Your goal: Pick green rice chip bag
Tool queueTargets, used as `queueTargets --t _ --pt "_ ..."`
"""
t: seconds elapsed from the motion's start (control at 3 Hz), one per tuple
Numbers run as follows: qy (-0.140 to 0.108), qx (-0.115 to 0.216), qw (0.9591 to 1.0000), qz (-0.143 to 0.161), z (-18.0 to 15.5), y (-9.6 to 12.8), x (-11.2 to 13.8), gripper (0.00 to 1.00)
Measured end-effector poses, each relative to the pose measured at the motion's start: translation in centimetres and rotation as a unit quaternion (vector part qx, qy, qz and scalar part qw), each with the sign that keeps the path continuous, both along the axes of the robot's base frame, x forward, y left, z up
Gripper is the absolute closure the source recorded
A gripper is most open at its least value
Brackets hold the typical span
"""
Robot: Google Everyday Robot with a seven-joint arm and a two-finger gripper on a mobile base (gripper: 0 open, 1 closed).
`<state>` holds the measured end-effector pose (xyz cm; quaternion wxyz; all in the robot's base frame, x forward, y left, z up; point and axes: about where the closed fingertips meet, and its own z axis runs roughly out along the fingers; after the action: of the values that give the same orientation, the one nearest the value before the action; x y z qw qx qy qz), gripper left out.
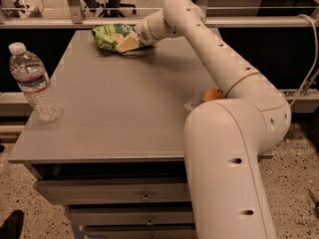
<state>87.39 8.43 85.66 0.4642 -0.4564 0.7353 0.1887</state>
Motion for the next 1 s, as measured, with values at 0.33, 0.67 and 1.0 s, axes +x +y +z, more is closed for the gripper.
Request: queueTargets --t 0.33,0.67,1.0 --pt "-0.006 0.006 0.9999 -0.009 0.9 -0.9 -0.5 0.65" --pt "-0.035 0.019 0.9990 -0.020 3.4 -2.3 -2.0 0.88" --pt "-0.081 0.039 0.9953 -0.035 7.9 -4.1 -5.1 1.00"
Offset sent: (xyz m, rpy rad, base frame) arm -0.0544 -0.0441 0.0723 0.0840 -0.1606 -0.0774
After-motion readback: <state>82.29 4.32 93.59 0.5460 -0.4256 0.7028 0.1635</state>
